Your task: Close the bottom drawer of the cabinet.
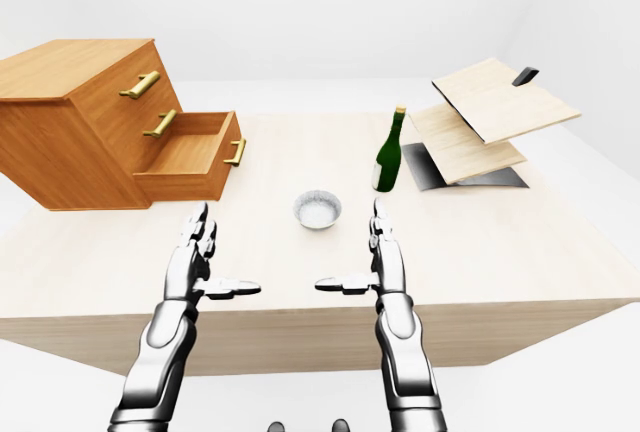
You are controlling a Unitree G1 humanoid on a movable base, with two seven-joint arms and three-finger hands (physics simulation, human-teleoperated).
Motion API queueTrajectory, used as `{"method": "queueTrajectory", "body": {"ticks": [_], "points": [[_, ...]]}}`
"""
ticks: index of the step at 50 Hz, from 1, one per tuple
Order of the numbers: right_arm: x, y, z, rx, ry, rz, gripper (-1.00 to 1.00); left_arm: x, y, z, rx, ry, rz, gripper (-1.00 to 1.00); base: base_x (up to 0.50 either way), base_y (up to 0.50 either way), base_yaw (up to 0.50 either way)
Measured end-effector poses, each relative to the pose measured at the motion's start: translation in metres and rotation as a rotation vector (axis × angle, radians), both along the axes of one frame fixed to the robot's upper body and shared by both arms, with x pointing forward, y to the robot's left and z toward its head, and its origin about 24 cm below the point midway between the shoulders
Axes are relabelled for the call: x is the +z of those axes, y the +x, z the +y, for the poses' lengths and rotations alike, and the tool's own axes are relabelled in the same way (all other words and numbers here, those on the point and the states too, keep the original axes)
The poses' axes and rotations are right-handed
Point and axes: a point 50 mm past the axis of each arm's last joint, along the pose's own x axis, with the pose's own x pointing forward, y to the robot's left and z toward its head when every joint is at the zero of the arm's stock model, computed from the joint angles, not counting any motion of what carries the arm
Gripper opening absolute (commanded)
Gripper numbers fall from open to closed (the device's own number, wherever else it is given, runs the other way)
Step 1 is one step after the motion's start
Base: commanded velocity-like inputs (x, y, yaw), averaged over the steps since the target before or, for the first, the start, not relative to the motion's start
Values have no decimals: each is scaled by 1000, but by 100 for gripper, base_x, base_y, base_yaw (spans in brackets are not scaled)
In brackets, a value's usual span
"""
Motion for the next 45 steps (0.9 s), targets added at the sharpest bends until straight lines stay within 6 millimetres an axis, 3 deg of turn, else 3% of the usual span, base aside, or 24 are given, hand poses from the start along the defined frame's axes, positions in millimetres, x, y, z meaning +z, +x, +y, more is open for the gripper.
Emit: {"method": "queueTrajectory", "body": {"ticks": [11,17,25,34,45], "points": [[1,-1,-7,-15,-3,-6,100,1,-1,4,1,20,-10,100,0,0,0],[12,-3,-16,-51,3,-35,100,2,-1,5,3,26,-13,100,0,0,0],[51,-12,-42,-175,52,-167,100,2,-1,6,6,30,-17,100,0,0,0],[97,-36,-72,-309,110,-384,100,4,-1,7,9,34,-21,100,0,0,0],[122,-59,-94,-409,152,-515,100,5,0,7,13,38,-24,100,0,0,0]]}}
